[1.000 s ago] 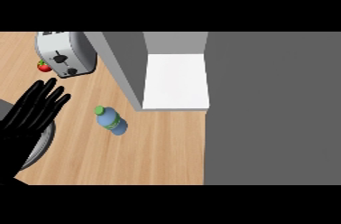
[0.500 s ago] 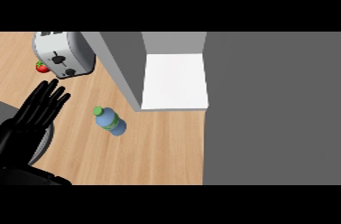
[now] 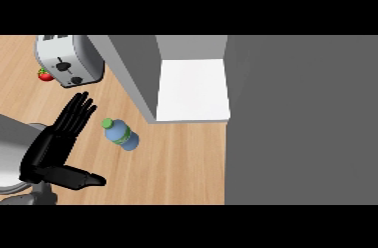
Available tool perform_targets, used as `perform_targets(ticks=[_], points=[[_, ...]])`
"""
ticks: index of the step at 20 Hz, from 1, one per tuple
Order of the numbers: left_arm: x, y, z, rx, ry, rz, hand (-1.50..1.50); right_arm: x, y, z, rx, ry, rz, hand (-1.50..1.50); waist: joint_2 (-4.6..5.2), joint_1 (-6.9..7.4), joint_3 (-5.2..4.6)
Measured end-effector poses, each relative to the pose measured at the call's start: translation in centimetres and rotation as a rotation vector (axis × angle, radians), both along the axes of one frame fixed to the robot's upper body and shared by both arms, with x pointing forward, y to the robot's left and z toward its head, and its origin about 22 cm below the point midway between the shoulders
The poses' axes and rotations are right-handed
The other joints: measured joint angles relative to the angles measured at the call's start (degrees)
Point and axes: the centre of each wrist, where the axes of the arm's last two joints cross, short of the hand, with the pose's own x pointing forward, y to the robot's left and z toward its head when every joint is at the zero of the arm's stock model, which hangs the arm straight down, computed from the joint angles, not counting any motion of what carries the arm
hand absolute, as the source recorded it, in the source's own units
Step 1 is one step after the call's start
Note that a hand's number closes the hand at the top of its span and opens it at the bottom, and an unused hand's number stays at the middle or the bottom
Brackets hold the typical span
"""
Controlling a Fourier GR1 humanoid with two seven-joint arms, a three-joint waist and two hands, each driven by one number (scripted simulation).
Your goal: Pick up the bottled water, place it into the cabinet and close the cabinet
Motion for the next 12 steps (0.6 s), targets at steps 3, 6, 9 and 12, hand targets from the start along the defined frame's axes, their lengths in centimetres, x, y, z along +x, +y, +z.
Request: perform_targets(ticks=[3, 6, 9, 12], points=[[0.7, 0.0, -2.1, 0.008, 0.012, 0.008, -1.50, -0.5, -0.4, -0.1, -0.017, -0.005, -0.002, -1.50, 0.03, -0.11, -0.01], [1.4, 0.1, -4.2, 0.002, 0.025, 0.025, -1.50, -1.2, -0.5, -0.3, -0.018, 0.011, 0.001, -1.50, 0.06, -0.29, -0.02], [1.8, 0.7, -6.4, -0.008, 0.031, 0.048, -1.50, -1.6, -0.4, -0.4, -0.011, 0.004, 0.003, -1.50, 0.14, -0.41, -0.05], [2.3, 0.4, -8.4, -0.009, 0.035, 0.066, -1.50, -1.8, -0.5, -0.5, -0.013, 0.004, 0.000, -1.50, 0.18, -0.39, -0.06]])
